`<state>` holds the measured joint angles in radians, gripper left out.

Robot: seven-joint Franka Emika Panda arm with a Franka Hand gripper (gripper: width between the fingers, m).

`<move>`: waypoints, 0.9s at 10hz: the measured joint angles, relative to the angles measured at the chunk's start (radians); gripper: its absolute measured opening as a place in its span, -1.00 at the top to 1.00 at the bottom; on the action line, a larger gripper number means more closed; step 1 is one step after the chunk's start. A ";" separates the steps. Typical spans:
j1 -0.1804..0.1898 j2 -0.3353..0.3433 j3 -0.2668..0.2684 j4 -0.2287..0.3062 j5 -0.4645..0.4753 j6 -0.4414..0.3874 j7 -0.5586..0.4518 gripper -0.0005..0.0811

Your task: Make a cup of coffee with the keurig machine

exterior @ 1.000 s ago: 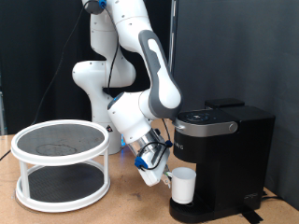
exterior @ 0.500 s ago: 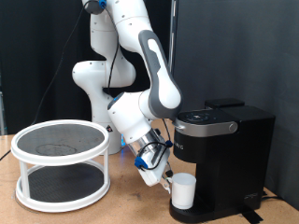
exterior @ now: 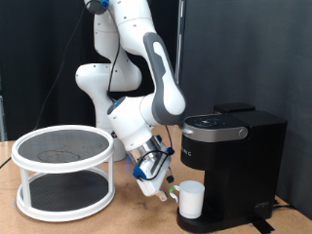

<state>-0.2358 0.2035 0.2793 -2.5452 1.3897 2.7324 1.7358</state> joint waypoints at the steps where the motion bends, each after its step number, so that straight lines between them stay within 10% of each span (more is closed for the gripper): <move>1: -0.012 -0.006 -0.012 -0.016 -0.018 -0.025 -0.001 -0.81; 9: -0.089 -0.057 -0.052 -0.063 -0.040 -0.217 -0.121 -0.81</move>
<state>-0.3250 0.1465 0.2270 -2.6081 1.3496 2.5155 1.6149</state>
